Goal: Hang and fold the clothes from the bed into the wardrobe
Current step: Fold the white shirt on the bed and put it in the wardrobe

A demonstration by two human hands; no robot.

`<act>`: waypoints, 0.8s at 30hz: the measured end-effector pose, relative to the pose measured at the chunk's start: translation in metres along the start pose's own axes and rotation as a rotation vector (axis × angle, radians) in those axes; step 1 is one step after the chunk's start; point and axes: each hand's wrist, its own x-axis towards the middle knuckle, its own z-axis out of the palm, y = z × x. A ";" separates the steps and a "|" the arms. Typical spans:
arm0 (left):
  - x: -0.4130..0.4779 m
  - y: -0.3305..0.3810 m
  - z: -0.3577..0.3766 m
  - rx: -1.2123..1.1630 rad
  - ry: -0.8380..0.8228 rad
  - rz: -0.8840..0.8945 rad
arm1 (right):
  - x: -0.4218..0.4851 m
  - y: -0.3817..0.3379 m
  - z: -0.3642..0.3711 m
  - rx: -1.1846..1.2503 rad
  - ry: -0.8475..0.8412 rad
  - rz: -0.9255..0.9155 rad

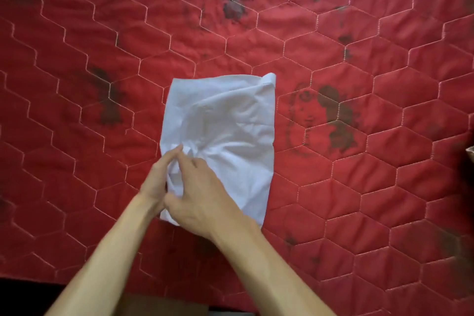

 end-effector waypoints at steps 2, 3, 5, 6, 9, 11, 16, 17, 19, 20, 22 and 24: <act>0.012 -0.006 -0.028 0.143 0.178 -0.049 | -0.001 0.012 0.006 0.014 0.041 -0.011; 0.020 -0.011 -0.041 0.268 0.268 -0.049 | -0.002 0.022 0.005 0.037 0.100 0.011; 0.030 -0.017 -0.056 0.522 0.410 0.032 | 0.000 0.049 -0.002 0.043 0.268 0.112; 0.032 -0.019 -0.057 0.619 0.467 0.102 | 0.002 0.065 -0.007 0.016 0.369 0.179; 0.038 -0.026 -0.043 0.889 0.557 0.289 | 0.014 0.114 -0.026 -0.023 0.500 0.464; 0.044 -0.030 -0.035 0.956 0.572 0.310 | 0.019 0.135 -0.035 0.099 0.405 0.589; 0.053 -0.033 -0.041 0.888 0.531 0.290 | 0.020 0.160 -0.028 0.177 0.230 0.613; 0.051 -0.034 -0.045 0.897 0.511 0.265 | 0.018 0.164 -0.025 0.196 0.222 0.601; 0.044 -0.036 -0.056 0.892 0.437 0.167 | 0.009 0.169 -0.020 0.275 0.204 0.585; 0.039 -0.037 -0.062 0.868 0.373 0.109 | 0.004 0.170 -0.018 0.303 0.210 0.580; 0.024 -0.041 -0.073 0.821 0.205 0.003 | -0.006 0.173 -0.013 0.335 0.266 0.582; 0.011 -0.052 -0.076 0.813 0.094 -0.036 | -0.017 0.178 -0.008 0.406 0.302 0.592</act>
